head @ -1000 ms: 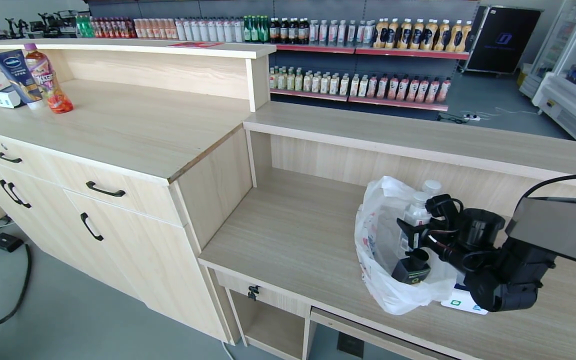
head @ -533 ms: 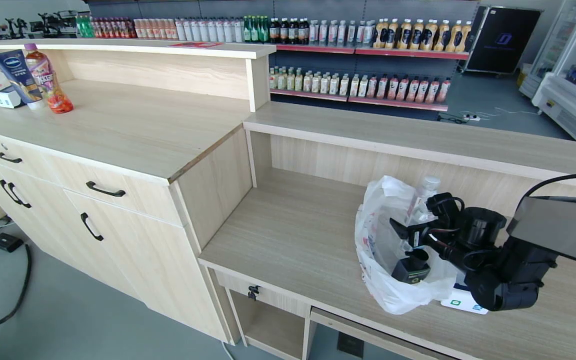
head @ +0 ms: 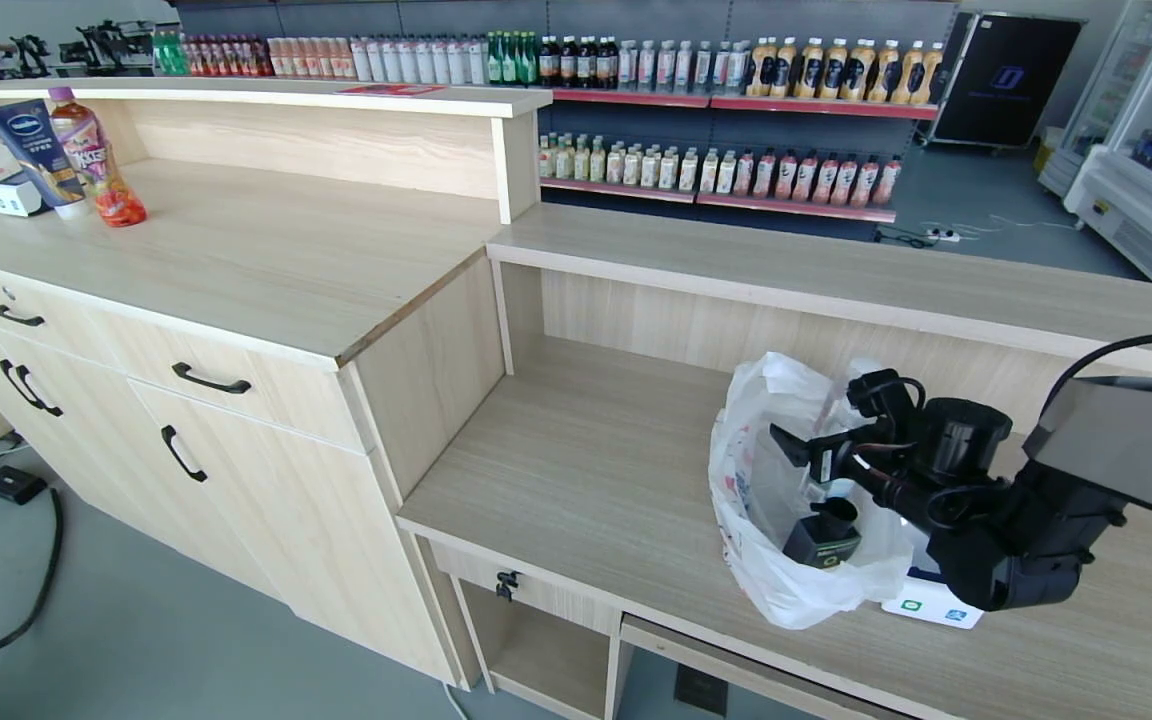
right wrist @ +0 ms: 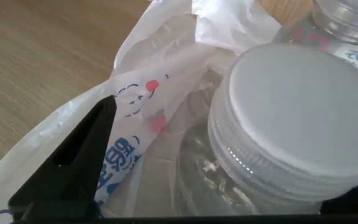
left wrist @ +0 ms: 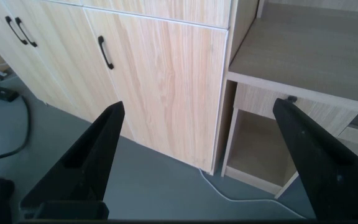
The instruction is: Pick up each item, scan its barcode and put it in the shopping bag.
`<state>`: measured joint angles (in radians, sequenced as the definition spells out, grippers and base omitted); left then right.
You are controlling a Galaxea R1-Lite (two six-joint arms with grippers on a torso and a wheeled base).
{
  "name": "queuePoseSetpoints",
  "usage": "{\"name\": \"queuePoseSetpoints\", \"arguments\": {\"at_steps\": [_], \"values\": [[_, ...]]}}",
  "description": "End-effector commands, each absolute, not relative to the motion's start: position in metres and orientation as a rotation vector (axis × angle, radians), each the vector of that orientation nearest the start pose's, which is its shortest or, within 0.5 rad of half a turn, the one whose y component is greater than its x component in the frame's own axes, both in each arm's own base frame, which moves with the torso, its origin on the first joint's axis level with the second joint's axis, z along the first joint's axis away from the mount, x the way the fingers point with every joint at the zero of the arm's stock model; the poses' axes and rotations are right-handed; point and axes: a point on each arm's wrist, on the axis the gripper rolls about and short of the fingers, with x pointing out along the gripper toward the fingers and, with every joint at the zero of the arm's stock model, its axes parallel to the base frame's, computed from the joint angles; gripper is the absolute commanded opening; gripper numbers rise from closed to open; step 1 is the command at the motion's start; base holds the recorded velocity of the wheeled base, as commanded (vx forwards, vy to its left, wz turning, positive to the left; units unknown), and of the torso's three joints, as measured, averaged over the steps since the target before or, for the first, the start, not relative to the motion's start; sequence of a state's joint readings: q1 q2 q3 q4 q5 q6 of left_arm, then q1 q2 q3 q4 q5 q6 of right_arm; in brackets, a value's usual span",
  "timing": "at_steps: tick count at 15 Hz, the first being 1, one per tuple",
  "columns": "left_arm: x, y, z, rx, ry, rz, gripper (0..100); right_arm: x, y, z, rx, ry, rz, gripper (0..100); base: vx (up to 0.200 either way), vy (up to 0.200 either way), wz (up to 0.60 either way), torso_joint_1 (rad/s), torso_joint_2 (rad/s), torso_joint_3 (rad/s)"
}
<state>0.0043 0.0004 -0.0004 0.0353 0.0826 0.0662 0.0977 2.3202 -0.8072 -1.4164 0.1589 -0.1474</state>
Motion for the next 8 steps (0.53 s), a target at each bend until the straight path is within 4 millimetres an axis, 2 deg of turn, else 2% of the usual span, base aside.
{"name": "queuePoseSetpoints", "arguments": {"at_steps": [1, 6, 7, 8], "values": [[-0.023, 0.002, 0.072, 0.067, 0.038, 0.086, 100, 0.384, 0.048, 0.063, -0.145, 0.041, 0.305, 100, 0.000, 0.000, 0.00, 0.000, 0.00, 0.000], [-0.023, 0.002, 0.072, 0.067, 0.038, 0.086, 100, 0.375, 0.051, 0.094, -0.147, -0.017, 0.347, 100, 0.000, 0.000, 0.00, 0.000, 0.00, 0.000], [-0.023, 0.002, 0.072, 0.067, 0.038, 0.086, 100, 0.373, 0.051, 0.104, -0.149, -0.030, 0.357, 100, 0.000, 0.000, 0.00, 0.000, 0.00, 0.000], [-0.023, 0.002, 0.072, 0.067, 0.038, 0.086, 100, 0.365, 0.053, 0.125, -0.154, -0.077, 0.364, 100, 0.000, 0.000, 0.00, 0.000, 0.00, 0.000]]}}
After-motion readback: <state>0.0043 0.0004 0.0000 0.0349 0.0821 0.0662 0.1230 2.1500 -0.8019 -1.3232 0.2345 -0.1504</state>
